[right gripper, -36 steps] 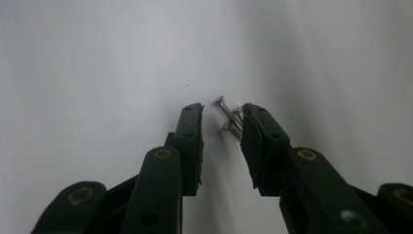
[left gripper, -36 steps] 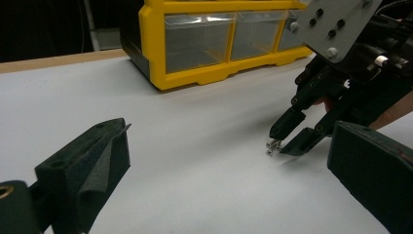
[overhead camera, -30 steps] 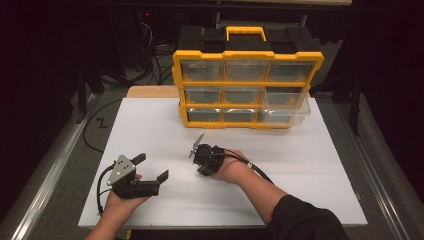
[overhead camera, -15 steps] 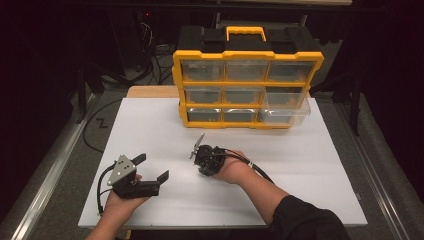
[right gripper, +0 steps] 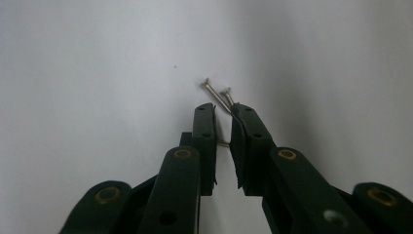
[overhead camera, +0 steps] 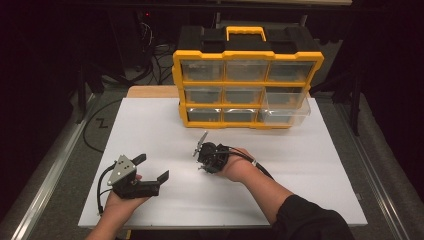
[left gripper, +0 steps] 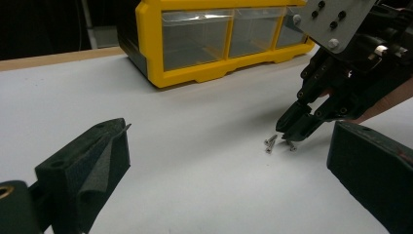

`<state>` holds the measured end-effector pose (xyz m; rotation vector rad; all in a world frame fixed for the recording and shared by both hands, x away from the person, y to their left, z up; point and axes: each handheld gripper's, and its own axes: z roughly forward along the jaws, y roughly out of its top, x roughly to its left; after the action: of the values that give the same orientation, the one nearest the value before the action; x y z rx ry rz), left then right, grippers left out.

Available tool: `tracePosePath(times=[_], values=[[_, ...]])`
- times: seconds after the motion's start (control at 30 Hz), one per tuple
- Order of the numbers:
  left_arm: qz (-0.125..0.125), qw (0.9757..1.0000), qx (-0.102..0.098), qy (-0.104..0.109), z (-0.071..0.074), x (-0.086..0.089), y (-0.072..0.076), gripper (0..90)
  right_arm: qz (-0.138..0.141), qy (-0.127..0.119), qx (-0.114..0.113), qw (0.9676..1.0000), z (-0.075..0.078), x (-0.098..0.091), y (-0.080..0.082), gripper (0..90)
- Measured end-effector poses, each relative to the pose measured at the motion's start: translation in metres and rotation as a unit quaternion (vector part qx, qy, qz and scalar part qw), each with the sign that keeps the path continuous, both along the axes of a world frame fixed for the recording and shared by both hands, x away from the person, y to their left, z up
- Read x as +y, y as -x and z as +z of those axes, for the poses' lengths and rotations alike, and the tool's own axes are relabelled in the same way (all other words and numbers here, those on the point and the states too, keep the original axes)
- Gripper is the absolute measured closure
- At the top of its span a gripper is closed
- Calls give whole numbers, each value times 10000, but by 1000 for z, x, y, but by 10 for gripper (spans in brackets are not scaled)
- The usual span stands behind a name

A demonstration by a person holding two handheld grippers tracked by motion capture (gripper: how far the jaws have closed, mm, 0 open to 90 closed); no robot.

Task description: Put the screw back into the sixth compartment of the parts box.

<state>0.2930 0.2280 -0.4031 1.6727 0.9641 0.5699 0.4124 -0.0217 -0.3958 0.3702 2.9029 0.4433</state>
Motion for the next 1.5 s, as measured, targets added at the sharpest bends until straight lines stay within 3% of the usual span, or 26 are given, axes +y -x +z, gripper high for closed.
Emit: tracePosePath(times=[0.3, 0.43, 0.63, 0.87, 1.07, 1.27, 1.5], values=[[2, 10000, 6, 9, 0, 0, 0, 25, 85, 86, 147, 9998, -3, -1, -1, 730], [-1, 10000, 9, 13, 0, 0, 0, 25, 124, 99, 217, 9996, -5, 0, 1, 734], [-8, 10000, 11, 12, 0, 0, 0, 26, 210, 94, 217, 9995, -6, 1, 2, 762], [-7, 10000, 20, 23, 0, 1, 0, 26, 90, -41, 137, 9999, -3, 3, 1, 675], [0, 10000, 29, 42, 0, 1, 0, 27, -136, -325, -166, 9992, -1, 1, -6, 775], [10, 10000, 48, 60, 0, 2, 0, 27, -202, -133, -34, 9997, -6, 3, -9, 786], [6, 10000, 55, 56, -1, 2, 0, 29, -226, -188, 136, 9995, -8, 2, -12, 787]])
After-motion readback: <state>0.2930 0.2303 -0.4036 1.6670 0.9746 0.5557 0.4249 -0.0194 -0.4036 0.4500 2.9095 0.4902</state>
